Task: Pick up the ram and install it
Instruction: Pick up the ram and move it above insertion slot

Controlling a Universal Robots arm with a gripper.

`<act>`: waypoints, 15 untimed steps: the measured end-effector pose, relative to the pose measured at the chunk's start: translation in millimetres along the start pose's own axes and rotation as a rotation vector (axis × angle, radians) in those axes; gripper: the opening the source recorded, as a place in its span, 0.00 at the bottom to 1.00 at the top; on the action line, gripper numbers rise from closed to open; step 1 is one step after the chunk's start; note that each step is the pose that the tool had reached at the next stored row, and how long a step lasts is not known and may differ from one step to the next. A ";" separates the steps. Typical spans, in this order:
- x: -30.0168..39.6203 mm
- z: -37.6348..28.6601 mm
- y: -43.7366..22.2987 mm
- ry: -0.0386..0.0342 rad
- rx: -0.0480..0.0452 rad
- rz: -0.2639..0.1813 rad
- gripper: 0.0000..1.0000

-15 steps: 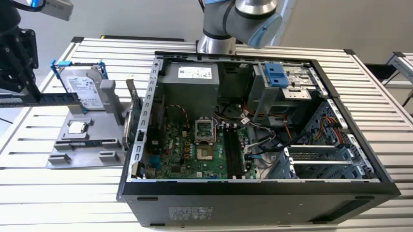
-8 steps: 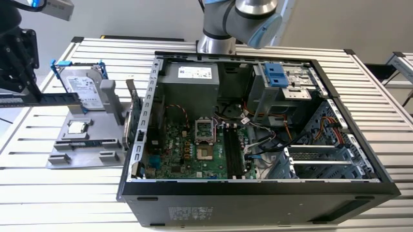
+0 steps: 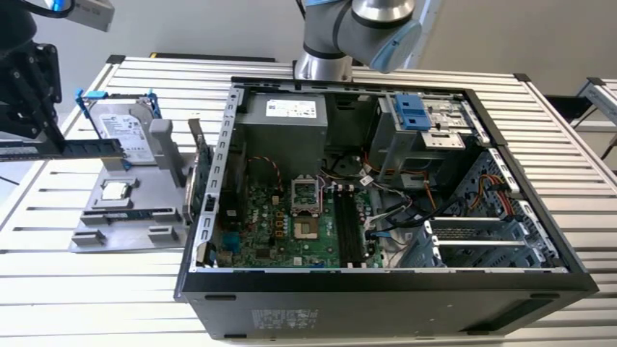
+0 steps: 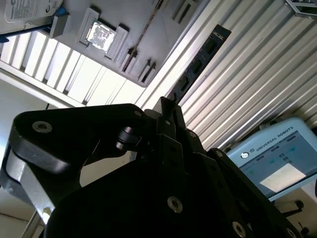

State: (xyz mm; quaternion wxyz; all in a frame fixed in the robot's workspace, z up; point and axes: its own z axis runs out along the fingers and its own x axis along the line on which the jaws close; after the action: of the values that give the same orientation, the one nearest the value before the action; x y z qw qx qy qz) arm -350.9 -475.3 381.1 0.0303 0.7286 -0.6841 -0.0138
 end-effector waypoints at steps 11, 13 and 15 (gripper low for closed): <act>0.7 -0.7 -11.3 0.0000 0.0000 0.000 0.00; 0.9 -0.9 -14.2 0.0000 0.0000 0.000 0.00; 1.1 -1.0 -16.8 -0.0001 0.0000 0.001 0.00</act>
State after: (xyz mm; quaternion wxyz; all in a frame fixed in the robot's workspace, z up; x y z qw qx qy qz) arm -334.1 -475.3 381.1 0.0303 0.7283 -0.6844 -0.0138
